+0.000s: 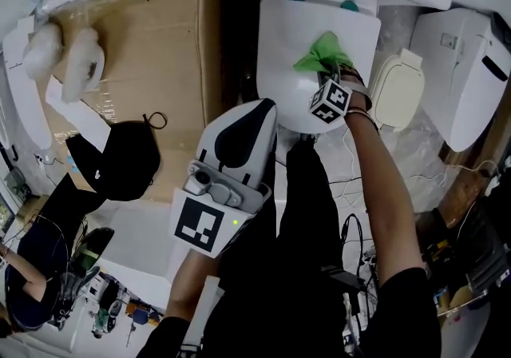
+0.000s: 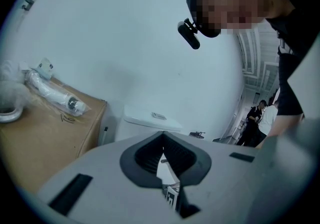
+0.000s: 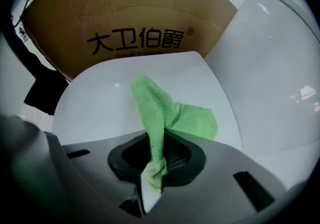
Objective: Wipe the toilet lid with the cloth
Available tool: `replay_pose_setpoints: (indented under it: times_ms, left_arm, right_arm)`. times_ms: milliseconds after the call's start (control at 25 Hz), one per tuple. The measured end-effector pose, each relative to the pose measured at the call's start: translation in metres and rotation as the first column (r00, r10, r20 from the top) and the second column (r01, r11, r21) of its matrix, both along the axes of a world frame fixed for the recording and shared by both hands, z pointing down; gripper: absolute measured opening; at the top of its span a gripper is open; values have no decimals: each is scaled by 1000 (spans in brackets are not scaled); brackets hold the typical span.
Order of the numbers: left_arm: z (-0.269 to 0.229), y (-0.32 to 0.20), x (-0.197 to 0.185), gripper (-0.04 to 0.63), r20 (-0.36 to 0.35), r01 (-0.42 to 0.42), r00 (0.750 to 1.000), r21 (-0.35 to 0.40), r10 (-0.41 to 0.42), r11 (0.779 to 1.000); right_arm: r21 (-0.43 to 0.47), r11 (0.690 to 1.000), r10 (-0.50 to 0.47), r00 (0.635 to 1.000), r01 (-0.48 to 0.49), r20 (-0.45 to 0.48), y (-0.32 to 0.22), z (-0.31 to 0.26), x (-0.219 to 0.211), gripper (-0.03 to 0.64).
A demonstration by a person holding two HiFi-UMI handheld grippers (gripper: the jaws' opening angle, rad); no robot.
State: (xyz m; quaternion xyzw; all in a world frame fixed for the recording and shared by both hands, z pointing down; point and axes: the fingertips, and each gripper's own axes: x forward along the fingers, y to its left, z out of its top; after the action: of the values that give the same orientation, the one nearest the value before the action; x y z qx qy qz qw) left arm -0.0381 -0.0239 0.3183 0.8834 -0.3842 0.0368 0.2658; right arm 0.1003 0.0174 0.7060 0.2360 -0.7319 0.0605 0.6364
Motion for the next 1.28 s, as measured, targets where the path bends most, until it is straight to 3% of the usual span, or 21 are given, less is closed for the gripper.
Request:
replay_pose_setpoints:
  times_ms: [440,760,960,1040,1160,1200,1280]
  left_arm:
    - [0,16,9,2,-11,5,1000,3,-5,1000]
    - [-4,22,15,2,-14,0,1000,7,0,1000]
    - [-1,29,20,2,-15,-8,1000,8,8,1000]
    - [0,30,22,2,-18,-2,1000,7,3,1000]
    - [-1,32,30,2,-21,-7,1000,-4,7,1000]
    - [-3,33,33,2,-24,-11,1000,-4,11,1000]
    - [-4,33,39,2,-26,-23,999,-2,23,1000]
  right_arm:
    - [-115,992,-44,999,46,15,108,9,-20,49]
    - [-251,966,-54,997,65,54,208,15,-47,51]
    - [-306,951,-13,995,43,98,238,16,-57,49]
    - [-371,928,23,991,29,135,248,17,-59,49]
    - [-509,861,146,967,-19,210,263,9,-63,51]
    - [-494,869,179,952,-34,249,257,0,-64,51]
    - [-383,922,206,915,-62,348,225,-25,-64,51]
